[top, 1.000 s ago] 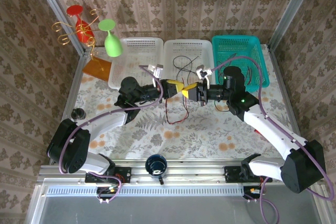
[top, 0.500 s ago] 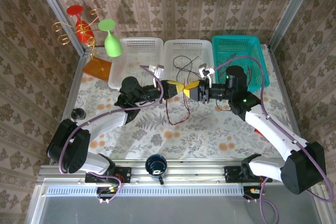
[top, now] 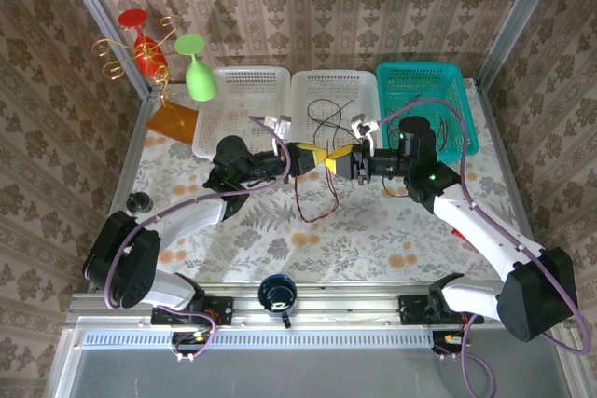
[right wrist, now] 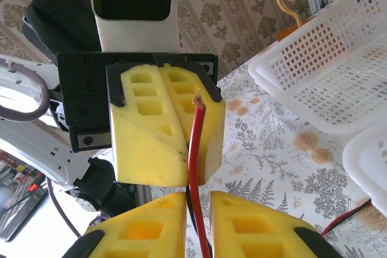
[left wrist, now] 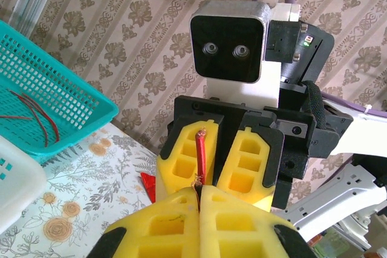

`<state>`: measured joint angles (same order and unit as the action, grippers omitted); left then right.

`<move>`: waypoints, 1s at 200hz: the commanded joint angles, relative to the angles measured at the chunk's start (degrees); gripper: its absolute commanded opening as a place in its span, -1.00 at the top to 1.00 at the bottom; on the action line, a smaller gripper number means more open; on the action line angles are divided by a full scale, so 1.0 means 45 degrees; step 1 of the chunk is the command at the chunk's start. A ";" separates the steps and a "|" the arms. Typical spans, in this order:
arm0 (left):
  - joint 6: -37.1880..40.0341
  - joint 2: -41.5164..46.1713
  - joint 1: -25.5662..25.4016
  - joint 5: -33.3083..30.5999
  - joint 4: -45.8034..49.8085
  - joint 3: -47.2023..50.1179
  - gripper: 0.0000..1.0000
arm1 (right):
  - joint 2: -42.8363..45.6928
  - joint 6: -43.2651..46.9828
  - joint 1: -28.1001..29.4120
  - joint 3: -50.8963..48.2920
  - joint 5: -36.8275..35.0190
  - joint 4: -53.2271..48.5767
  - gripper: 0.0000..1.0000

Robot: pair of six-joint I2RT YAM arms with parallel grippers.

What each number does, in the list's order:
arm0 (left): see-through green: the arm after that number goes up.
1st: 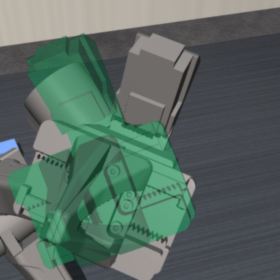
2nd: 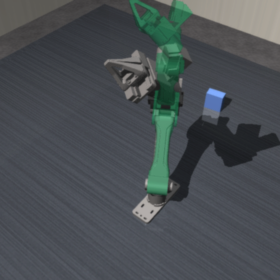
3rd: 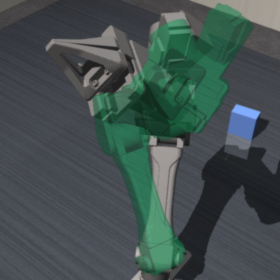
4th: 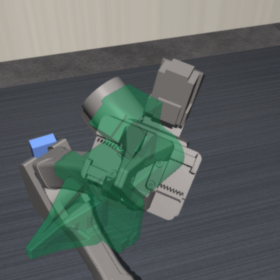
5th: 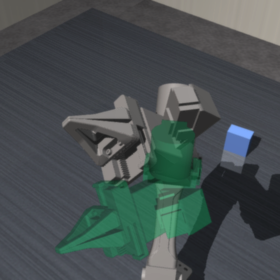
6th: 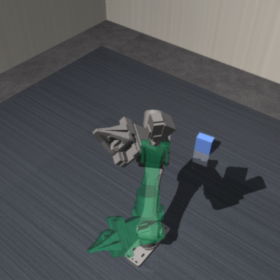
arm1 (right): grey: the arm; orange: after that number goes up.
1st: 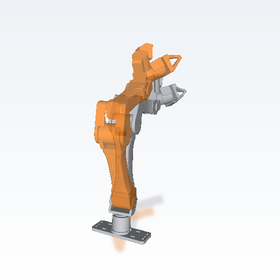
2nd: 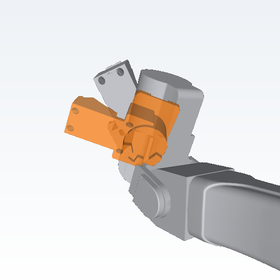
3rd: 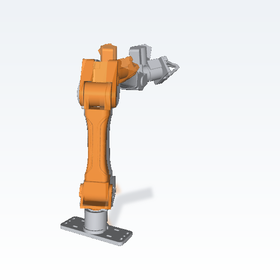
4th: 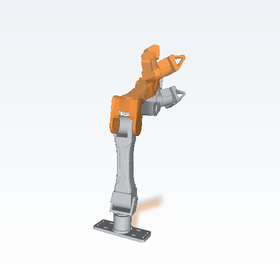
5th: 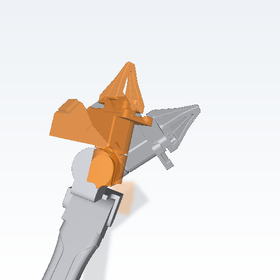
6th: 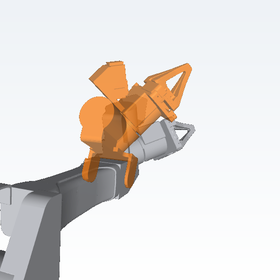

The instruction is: Untangle the cables

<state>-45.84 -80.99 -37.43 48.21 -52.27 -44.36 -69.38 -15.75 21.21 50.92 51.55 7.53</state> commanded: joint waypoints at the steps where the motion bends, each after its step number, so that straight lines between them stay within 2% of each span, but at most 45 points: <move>1: 0.0227 0.0275 -0.0002 0.0069 -0.0337 -0.0190 1.00 | -0.0162 -0.0006 -0.0007 -0.0026 0.0380 -0.0086 0.79; 21: 0.0227 0.0301 0.0000 0.0050 -0.0326 -0.0160 1.00 | -0.0127 0.0158 -0.0007 0.0013 0.0382 -0.0203 1.00; 59: 0.0293 0.0486 0.0091 -0.0073 -0.0184 -0.0027 1.00 | 0.0076 0.0493 -0.0088 -0.0039 0.0168 -0.0641 1.00; 98: 0.1408 0.1310 0.0191 -0.1178 0.0850 0.0377 1.00 | 0.0474 0.0482 -0.0301 -0.0317 -0.0155 -0.0507 1.00; 138: 0.1424 0.1531 0.0250 -0.1266 0.0847 0.0513 1.00 | 0.0679 0.0336 -0.0503 -0.0429 -0.0469 -0.0325 1.00; 158: 0.1984 0.2191 0.0284 -0.2413 0.1128 0.0940 1.00 | 0.1044 0.0162 -0.0641 -0.0567 -0.1660 -0.0276 1.00; 165: 0.2318 0.2573 0.0288 -0.3278 0.1559 0.1061 1.00 | 0.1249 0.0160 -0.0703 -0.0611 -0.2138 -0.0322 1.00; 200: 0.4982 0.5127 0.0281 -0.6924 0.5943 0.0810 1.00 | 0.2722 0.0409 -0.0783 -0.0663 -0.5872 -0.1328 1.00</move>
<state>-33.91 -65.56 -36.53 30.94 -37.52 -39.38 -62.48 -14.98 17.98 48.25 39.09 4.08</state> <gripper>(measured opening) 0.053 0.066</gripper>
